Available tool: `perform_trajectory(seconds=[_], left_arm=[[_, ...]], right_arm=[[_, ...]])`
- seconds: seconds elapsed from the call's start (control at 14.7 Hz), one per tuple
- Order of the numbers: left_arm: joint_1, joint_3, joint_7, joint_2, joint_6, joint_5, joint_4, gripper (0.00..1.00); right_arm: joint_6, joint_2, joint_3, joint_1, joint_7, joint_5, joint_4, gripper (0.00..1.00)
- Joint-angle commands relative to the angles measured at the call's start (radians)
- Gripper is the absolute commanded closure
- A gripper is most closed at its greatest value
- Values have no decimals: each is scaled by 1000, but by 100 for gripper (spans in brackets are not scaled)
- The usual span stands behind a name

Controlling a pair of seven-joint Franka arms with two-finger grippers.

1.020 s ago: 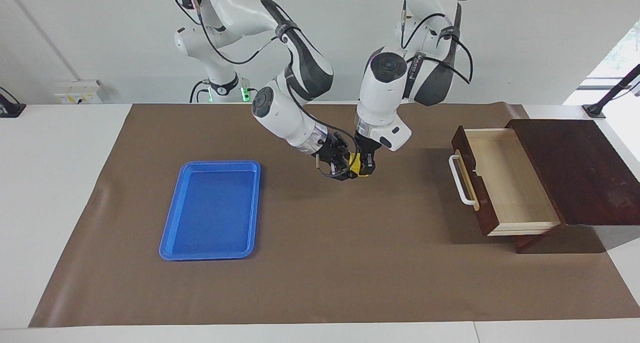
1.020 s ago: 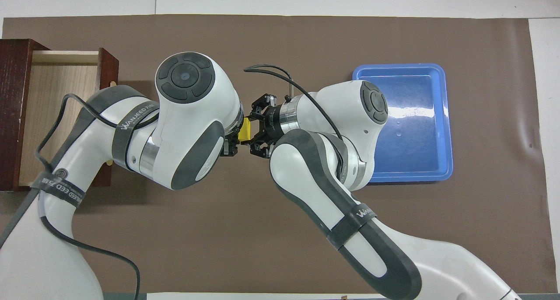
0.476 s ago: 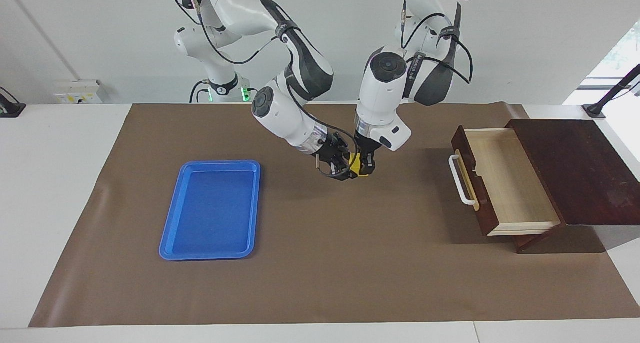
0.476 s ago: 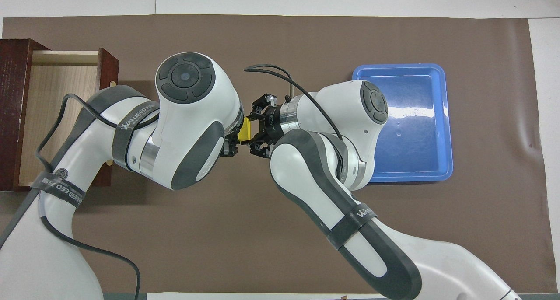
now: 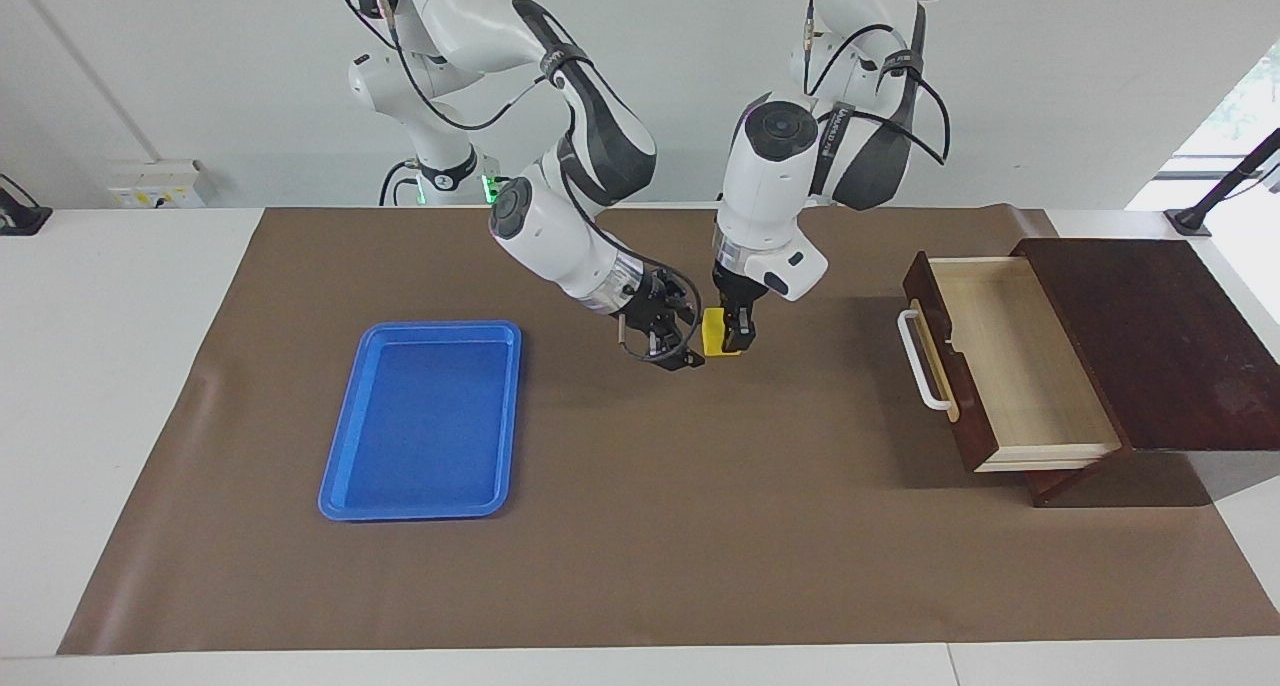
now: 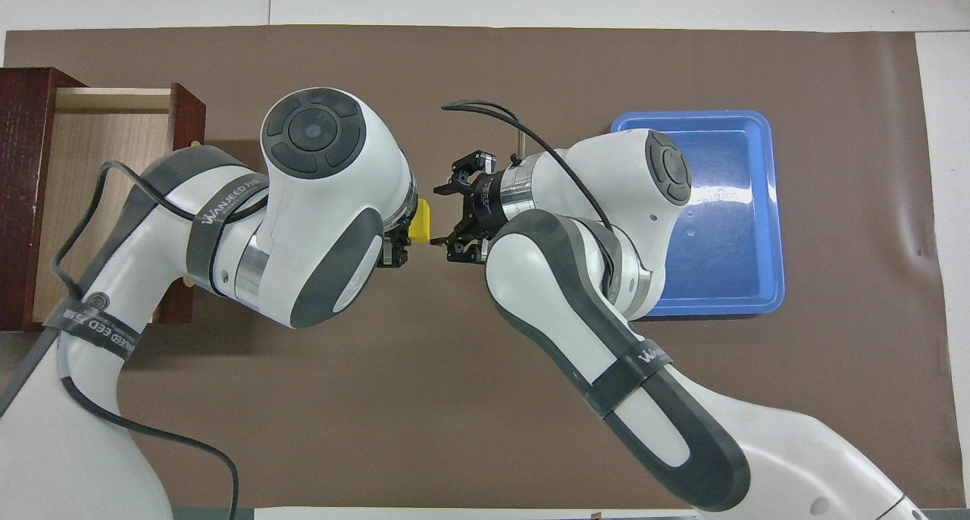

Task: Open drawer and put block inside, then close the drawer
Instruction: 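Grasp the block with the left gripper and open the right gripper, then lower the block into the drawer with the left gripper while the right gripper retracts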

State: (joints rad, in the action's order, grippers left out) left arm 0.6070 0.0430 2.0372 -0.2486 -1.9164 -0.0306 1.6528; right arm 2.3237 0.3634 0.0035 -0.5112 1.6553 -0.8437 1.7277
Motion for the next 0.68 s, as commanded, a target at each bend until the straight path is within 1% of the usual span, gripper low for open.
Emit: perform_trajectory(seconds=[0.0,0.14,0.2,0.27,0.41,0.48,0.61], left_arm=[[-18,5,-37,38,63,14,-16,100],[-77,5,-84,78,111,14,-42,100],[-122,3,-128,113,128,12,-42,100],[-171,5,-182,144,149,6,-45,100],[-249,5,-297,158,216,11,-70,100],[-272,6,-352,160,227,14,-68,100],[-360,14,-464,158,229,15,-67,100]], right_arm=[[-29,-20,6,31,6,-2,-2,3],[-50,-30,4,54,-5,-2,7,2],[-76,-41,3,78,-18,1,10,2],[-113,-55,3,109,-58,5,18,2],[-212,-89,1,189,-168,47,30,2],[-266,-104,1,229,-217,96,29,2],[-363,-150,1,282,-343,255,24,2]])
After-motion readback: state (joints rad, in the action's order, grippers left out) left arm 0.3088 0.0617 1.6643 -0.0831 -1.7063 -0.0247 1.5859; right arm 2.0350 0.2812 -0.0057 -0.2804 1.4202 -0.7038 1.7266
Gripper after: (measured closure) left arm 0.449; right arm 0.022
